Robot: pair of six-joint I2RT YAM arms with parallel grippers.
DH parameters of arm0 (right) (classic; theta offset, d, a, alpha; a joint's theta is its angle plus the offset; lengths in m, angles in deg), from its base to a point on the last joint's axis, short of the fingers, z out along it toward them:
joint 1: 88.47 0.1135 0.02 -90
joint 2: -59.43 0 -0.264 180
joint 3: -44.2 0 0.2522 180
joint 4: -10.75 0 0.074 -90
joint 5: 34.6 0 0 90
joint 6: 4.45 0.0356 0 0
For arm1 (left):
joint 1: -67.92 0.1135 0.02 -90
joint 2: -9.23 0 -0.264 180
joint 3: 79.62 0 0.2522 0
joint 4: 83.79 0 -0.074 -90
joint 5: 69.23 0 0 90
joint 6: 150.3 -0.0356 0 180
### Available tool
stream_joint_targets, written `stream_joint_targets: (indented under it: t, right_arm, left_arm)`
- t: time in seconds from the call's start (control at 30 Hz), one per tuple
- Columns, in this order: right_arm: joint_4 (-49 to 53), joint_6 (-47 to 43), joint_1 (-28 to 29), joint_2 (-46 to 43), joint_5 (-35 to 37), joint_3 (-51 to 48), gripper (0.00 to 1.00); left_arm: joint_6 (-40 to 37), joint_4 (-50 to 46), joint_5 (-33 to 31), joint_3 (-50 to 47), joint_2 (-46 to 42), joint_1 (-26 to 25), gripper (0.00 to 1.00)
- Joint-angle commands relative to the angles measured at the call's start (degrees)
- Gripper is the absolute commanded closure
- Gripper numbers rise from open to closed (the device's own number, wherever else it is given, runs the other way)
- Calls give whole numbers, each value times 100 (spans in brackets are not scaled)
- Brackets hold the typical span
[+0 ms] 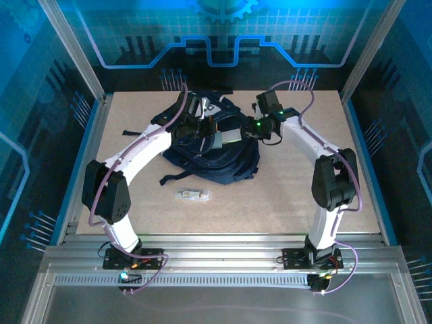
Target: Pack books, pencil case, and school supplies into a backpack
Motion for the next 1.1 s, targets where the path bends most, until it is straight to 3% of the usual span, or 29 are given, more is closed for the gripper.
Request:
stream_joint_targets:
  t: [0.0,0.13,0.5,0.7,0.87,1.0,1.07]
  right_arm:
    - [-193,202,159,-68,-309,-294,77]
    - [-336,308,215,240,-397,-172,82]
    - [-845,291,259,1253,-435,1025,83]
    - [-720,40,284,1048,-370,1002,79]
    - [-549,-489,286,115,-387,149,65]
    - [-354,-958,379,-703,-598,-715,38]
    - [-347,-1140,526,-1053,-766,-1126,31]
  left_arm:
    - [79,99,223,200,-94,11,100]
    - [45,40,239,259,-97,16,100]
    - [2,-27,200,207,-140,10,100]
    - [-56,-49,107,232,-52,19,100]
    - [-285,-83,-24,431,148,53,100]
    - [-395,-94,-7,571,243,122,100]
    - [-429,-90,4,610,281,147,100]
